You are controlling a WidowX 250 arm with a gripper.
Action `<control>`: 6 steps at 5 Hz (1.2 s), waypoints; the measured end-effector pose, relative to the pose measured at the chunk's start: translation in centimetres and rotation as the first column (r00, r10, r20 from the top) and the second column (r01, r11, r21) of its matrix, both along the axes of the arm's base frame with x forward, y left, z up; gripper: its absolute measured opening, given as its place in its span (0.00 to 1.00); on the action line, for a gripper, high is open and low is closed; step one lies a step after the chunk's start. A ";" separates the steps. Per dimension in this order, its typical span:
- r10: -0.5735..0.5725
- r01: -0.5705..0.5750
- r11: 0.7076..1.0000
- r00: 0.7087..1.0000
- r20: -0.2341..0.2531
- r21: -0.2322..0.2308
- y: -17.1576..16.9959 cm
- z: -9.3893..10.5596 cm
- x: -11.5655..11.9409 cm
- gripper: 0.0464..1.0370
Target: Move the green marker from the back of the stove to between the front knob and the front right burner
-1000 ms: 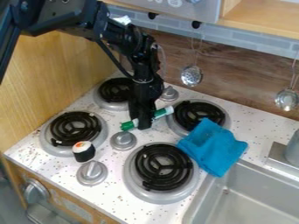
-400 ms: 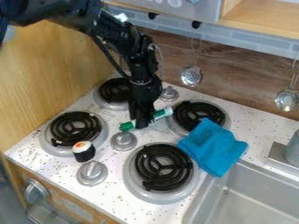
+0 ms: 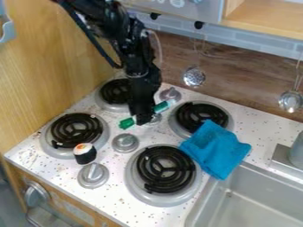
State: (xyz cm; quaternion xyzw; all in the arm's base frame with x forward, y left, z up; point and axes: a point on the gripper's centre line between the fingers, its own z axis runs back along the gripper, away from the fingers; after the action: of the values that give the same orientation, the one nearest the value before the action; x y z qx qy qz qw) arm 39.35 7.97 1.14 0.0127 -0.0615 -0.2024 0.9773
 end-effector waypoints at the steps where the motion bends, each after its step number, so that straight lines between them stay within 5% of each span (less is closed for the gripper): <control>1: 0.048 -0.048 0.998 0.999 0.006 -0.044 -0.6 0.9 -1.1 0.32; 2: 0.095 -0.096 0.992 0.995 -0.014 -0.086 0.1 0.9 -2.6 0.32; 6: 0.254 -0.269 0.960 0.952 -0.170 -0.072 1.4 -1.8 -8.8 0.32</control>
State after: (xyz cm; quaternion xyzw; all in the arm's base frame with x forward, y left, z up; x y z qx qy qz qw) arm 30.53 9.34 -0.66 -0.0417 0.0095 -0.0682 0.9968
